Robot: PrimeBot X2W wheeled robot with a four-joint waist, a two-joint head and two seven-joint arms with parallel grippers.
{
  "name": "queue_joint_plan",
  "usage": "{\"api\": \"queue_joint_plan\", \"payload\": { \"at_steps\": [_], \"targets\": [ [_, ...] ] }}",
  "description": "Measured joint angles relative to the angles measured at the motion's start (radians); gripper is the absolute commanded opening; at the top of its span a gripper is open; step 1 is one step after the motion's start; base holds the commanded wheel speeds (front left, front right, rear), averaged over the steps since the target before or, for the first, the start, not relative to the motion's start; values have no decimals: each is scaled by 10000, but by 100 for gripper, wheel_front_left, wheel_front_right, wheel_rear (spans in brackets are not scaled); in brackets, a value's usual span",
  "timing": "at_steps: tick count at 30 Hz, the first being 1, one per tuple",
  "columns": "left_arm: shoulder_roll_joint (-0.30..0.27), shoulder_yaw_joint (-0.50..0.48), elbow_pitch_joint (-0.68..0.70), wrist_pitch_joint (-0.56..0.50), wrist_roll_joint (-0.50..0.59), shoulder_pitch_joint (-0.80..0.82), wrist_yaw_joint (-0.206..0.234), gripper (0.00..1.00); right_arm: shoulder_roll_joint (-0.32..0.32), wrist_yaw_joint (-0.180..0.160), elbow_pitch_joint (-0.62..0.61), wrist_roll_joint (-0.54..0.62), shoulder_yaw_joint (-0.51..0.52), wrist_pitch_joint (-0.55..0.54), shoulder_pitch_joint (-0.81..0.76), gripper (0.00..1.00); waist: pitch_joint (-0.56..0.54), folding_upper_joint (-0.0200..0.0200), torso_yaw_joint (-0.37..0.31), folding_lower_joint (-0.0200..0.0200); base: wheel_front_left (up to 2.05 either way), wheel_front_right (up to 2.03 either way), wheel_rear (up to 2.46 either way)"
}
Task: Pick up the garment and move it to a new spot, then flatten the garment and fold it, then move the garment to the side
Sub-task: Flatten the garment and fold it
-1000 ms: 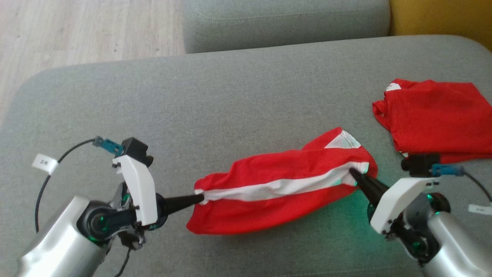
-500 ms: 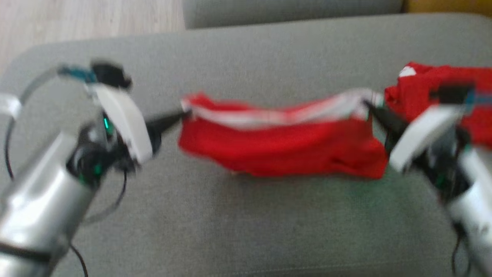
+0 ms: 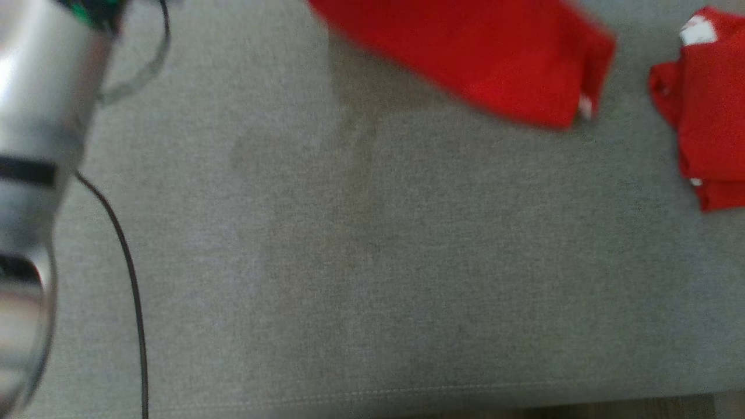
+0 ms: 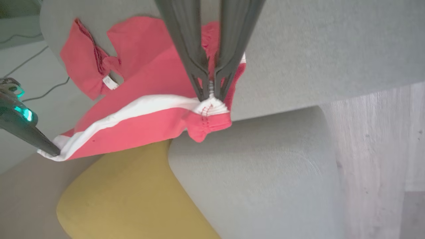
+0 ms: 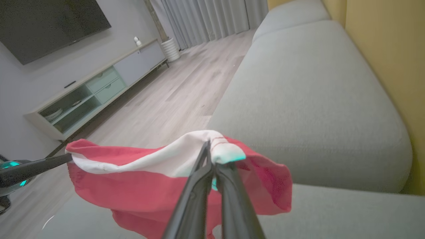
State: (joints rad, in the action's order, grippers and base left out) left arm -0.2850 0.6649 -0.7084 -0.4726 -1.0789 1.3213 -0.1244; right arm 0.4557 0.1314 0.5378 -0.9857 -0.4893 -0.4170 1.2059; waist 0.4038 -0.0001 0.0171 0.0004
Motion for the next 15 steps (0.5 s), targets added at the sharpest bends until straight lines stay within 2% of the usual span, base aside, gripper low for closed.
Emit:
{"api": "queue_joint_plan", "payload": {
  "at_steps": [8,12,15],
  "targets": [
    [324,-98,-1191,1243,378,2491,0,0,27,0,362,-2,-677,1931,2346,0,771,0,-89,-1,0,0,0],
    [435,107,-1126,1503,222,2772,0,0,291,0,255,-290,-1325,2786,2578,0,760,0,-96,-4,0,0,0],
    [336,688,-834,1480,-59,2499,0,0,579,0,198,-596,-1979,2959,2381,0,629,0,-38,-4,0,0,0]
  ]
}}
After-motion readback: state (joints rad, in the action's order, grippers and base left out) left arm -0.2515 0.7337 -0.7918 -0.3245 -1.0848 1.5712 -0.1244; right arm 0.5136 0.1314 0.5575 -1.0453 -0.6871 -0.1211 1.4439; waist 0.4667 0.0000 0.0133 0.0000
